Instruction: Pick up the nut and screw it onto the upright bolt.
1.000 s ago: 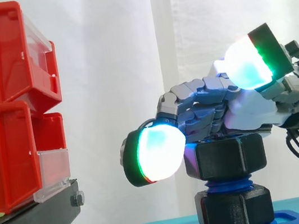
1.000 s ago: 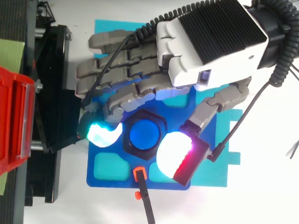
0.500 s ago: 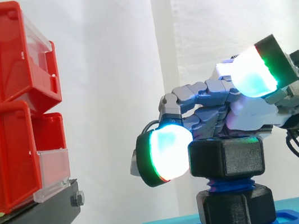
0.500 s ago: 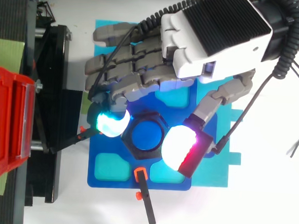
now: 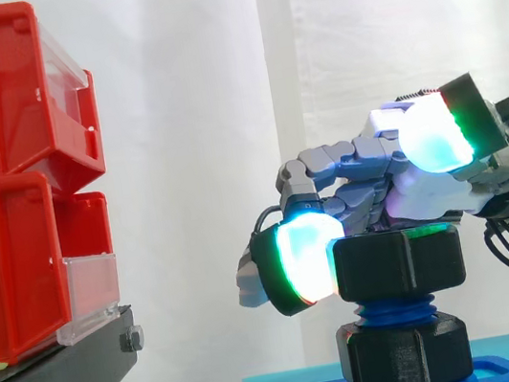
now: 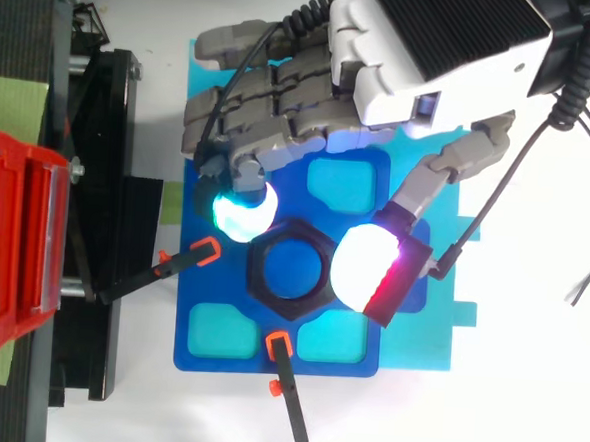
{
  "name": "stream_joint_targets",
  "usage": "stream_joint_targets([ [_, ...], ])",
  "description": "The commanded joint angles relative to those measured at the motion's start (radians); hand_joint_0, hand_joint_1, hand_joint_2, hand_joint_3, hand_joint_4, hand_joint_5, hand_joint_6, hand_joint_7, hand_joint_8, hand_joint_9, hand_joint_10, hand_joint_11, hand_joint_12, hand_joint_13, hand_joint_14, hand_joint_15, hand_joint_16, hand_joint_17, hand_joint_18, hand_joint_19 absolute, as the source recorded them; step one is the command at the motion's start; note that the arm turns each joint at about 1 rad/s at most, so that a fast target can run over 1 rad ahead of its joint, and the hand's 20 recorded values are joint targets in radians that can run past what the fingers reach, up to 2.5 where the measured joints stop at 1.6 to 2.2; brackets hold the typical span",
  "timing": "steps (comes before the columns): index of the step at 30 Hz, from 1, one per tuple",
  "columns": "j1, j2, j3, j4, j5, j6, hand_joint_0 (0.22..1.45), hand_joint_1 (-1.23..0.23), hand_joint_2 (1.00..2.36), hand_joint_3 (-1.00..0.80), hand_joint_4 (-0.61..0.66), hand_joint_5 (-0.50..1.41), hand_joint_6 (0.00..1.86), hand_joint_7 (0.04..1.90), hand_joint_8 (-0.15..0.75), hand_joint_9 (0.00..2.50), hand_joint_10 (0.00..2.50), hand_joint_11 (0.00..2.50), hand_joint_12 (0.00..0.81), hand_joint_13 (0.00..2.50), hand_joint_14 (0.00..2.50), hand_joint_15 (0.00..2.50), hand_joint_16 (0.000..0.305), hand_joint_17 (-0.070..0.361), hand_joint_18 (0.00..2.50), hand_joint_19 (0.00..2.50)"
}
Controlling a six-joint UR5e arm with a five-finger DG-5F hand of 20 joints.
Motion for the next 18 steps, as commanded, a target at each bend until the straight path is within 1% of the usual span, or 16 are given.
stream_joint_targets([
  [1,-0.008,0.0,0.0,0.003,-0.007,-0.006,0.48,-0.25,1.0,-0.5,0.19,-0.08,0.5,1.53,0.282,0.63,0.0,0.0,0.314,0.5,0.0,0.0,0.033,0.075,0.2,0.0],
  [3,-0.01,0.0,0.0,0.003,-0.012,-0.008,0.49,-0.26,1.0,-0.5,0.19,-0.08,0.5,1.56,0.279,0.67,0.0,0.0,0.313,0.52,0.0,0.0,0.033,0.074,0.23,0.0],
  [4,-0.013,0.0,0.0,0.005,-0.015,-0.008,0.49,-0.26,1.0,-0.5,0.18,-0.08,0.52,1.54,0.278,0.69,0.0,0.01,0.308,0.54,0.0,0.0,0.032,0.073,0.25,0.0],
  [5,-0.013,0.0,0.0,0.003,-0.016,-0.008,0.49,-0.26,1.0,-0.5,0.19,-0.08,0.55,1.48,0.282,0.74,0.0,0.04,0.306,0.55,0.0,0.0,0.032,0.071,0.26,0.0],
  [7,-0.015,0.0,0.0,0.003,-0.018,-0.008,0.49,-0.27,1.0,-0.5,0.19,-0.08,0.58,1.43,0.279,0.76,0.0,0.06,0.303,0.58,0.0,0.0,0.031,0.069,0.29,0.0],
  [8,-0.021,0.0,0.0,0.002,-0.025,-0.008,0.49,-0.27,1.0,-0.5,0.21,-0.08,0.59,1.39,0.278,0.79,0.0,0.07,0.299,0.59,0.0,0.0,0.031,0.069,0.3,0.0],
  [10,-0.022,0.0,0.0,0.0,-0.028,-0.008,0.49,-0.27,1.0,-0.5,0.22,-0.06,0.61,1.33,0.277,0.82,0.0,0.07,0.294,0.61,0.0,0.0,0.03,0.067,0.33,0.0],
  [12,-0.024,0.002,0.0,-0.001,-0.028,-0.008,0.5,-0.27,1.0,-0.5,0.21,-0.03,0.61,1.34,0.271,0.85,0.0,0.08,0.289,0.64,0.0,0.0,0.029,0.065,0.35,0.0],
  [15,-0.025,0.002,0.002,-0.001,-0.028,-0.008,0.5,-0.27,1.0,-0.5,0.17,-0.01,0.63,1.26,0.259,0.95,0.0,0.06,0.274,0.69,0.0,0.0,0.027,0.062,0.39,0.0],
  [18,-0.027,0.002,0.012,-0.004,-0.032,-0.008,0.5,-0.27,1.0,-0.5,0.18,-0.01,0.62,1.25,0.254,0.98,0.0,0.06,0.266,0.7,0.0,0.0,0.027,0.062,0.41,0.0],
])
